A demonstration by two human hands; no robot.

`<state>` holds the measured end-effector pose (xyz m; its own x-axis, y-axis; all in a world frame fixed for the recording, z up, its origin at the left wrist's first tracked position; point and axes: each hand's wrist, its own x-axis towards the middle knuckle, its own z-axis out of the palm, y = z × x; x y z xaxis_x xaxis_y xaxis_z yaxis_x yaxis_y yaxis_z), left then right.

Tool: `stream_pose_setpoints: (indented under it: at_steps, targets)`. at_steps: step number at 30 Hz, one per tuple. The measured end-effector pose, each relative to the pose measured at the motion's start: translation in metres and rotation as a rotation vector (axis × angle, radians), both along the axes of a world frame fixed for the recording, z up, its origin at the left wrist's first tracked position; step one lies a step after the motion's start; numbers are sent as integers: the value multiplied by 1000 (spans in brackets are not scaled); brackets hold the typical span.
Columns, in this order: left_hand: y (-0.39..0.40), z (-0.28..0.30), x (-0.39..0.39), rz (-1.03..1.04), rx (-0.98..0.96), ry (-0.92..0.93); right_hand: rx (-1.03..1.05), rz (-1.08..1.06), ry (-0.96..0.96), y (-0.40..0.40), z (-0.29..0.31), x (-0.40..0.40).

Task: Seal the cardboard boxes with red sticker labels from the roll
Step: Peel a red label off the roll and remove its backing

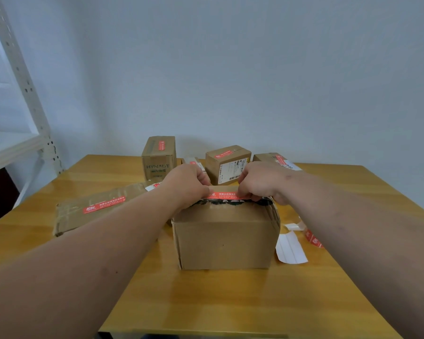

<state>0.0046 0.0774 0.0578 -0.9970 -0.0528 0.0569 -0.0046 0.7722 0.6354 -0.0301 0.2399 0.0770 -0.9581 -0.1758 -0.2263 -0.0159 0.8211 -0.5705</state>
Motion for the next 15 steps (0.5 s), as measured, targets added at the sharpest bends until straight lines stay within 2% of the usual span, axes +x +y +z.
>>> stream_pose_setpoints:
  at_steps: [15]
  targets:
    - [1,-8,4,-6,-46,61,11,-1,-17,0,-2,1]
